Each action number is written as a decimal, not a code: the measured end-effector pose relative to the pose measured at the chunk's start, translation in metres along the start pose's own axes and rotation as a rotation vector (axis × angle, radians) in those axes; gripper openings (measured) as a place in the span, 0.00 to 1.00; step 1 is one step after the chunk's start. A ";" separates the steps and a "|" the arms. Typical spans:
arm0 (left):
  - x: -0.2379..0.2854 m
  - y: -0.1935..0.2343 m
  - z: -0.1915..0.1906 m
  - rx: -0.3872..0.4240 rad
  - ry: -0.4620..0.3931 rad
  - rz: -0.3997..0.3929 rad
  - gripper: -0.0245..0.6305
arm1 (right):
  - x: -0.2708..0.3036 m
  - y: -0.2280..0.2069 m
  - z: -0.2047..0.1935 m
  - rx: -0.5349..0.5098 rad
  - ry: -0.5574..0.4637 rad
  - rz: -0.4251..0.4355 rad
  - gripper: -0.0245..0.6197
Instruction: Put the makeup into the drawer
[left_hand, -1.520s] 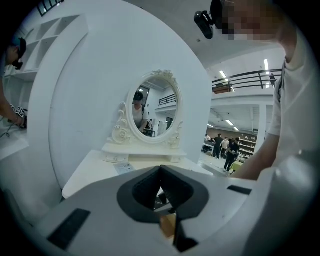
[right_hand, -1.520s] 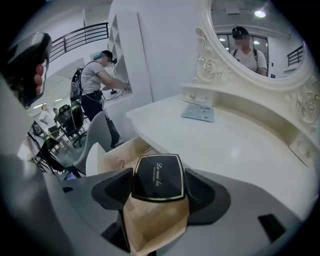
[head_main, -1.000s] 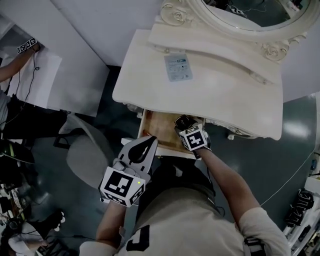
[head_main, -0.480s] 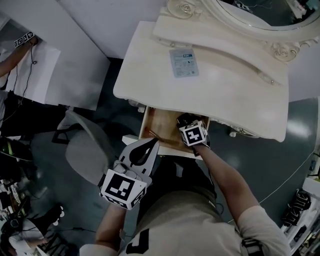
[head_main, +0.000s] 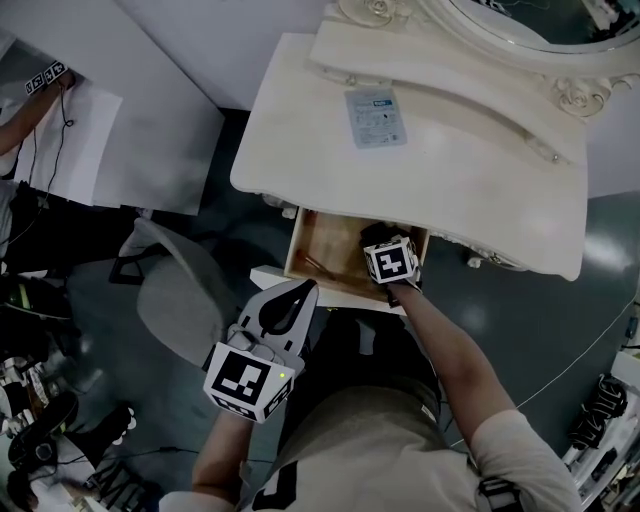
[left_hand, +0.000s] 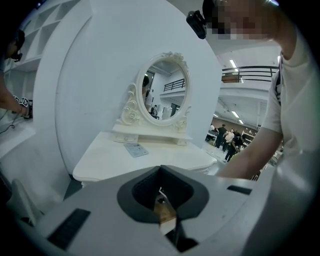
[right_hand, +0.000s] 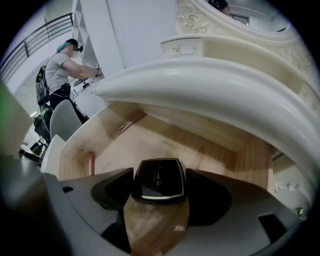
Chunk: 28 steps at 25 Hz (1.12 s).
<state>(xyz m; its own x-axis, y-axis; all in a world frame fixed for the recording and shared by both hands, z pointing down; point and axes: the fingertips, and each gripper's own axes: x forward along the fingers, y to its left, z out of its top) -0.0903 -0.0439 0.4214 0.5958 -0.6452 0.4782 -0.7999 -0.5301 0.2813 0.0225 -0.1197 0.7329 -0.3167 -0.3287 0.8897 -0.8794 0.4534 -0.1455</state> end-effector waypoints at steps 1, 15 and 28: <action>0.000 0.001 -0.001 0.002 0.003 0.002 0.12 | 0.001 -0.003 0.000 0.030 -0.007 0.002 0.53; 0.006 -0.005 0.010 0.045 -0.036 -0.045 0.12 | -0.067 0.027 0.022 -0.147 -0.170 0.068 0.53; 0.007 -0.014 0.039 0.070 -0.096 -0.084 0.12 | -0.155 0.018 0.016 0.068 -0.326 0.088 0.52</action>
<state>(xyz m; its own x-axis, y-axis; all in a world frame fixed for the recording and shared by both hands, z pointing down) -0.0720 -0.0626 0.3883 0.6675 -0.6449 0.3722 -0.7417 -0.6198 0.2563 0.0502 -0.0736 0.5854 -0.4801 -0.5434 0.6887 -0.8616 0.4396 -0.2538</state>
